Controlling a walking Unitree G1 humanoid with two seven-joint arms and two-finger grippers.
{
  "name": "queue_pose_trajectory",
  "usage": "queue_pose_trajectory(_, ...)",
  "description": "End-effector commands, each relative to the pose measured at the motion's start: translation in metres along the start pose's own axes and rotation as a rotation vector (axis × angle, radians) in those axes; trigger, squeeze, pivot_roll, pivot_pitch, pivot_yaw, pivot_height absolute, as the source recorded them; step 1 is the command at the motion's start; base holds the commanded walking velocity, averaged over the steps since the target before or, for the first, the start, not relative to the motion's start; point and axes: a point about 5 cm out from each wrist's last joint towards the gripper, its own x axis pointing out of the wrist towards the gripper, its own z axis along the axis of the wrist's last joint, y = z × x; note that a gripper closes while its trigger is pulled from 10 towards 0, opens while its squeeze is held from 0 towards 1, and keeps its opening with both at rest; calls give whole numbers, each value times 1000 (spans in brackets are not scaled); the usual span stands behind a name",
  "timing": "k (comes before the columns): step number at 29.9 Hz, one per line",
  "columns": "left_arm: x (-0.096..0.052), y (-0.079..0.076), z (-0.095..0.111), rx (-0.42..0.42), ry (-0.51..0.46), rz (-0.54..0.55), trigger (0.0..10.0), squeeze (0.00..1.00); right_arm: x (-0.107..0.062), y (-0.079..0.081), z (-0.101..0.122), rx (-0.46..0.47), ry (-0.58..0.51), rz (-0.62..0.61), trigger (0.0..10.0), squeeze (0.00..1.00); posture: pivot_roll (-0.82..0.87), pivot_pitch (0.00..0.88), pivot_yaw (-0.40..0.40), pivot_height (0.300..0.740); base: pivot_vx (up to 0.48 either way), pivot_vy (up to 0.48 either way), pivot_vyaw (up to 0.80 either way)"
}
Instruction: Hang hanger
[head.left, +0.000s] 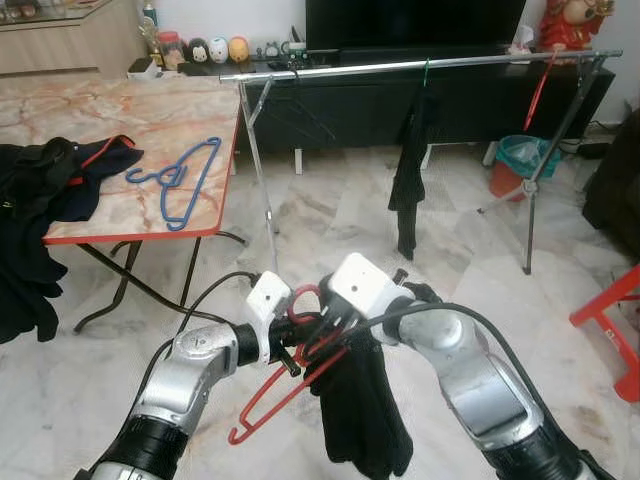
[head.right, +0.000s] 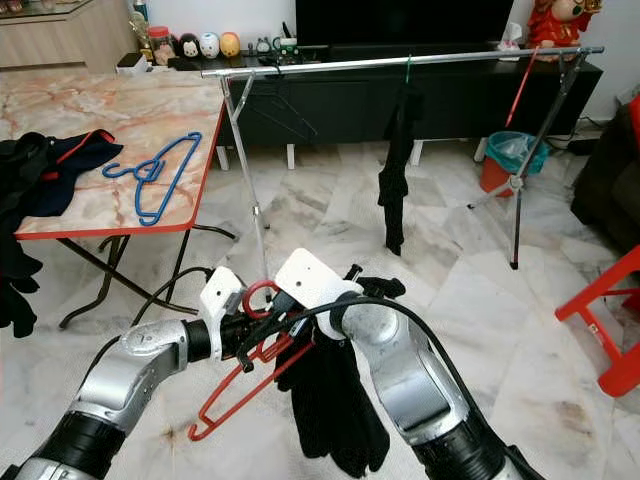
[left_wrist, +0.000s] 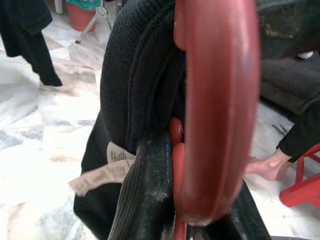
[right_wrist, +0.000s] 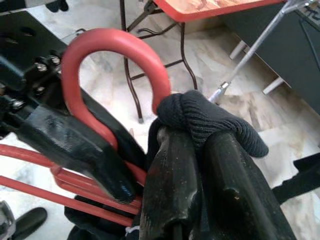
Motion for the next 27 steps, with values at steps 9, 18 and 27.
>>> queue_pose_trajectory(9, 7, -1, 15, 18, -71, 17, 10000, 0, -3, 17, 27, 7, -130, 97, 10000, 0, 6, 8, -5, 740, 0, 0, 0)
queue_pose_trajectory(18, 6, 2, 21, 0, -120, 53, 10000, 0, -2, 18, 27, 21, -129, 95, 10000, 0, 7, 8, -4, 740, 0, 0, 0)
queue_pose_trajectory(27, 7, 4, 23, -9, -139, 67, 10000, 0, -2, 19, 27, 13, -129, 103, 10000, 949, 7, 10, -4, 740, 0, 0, 0)
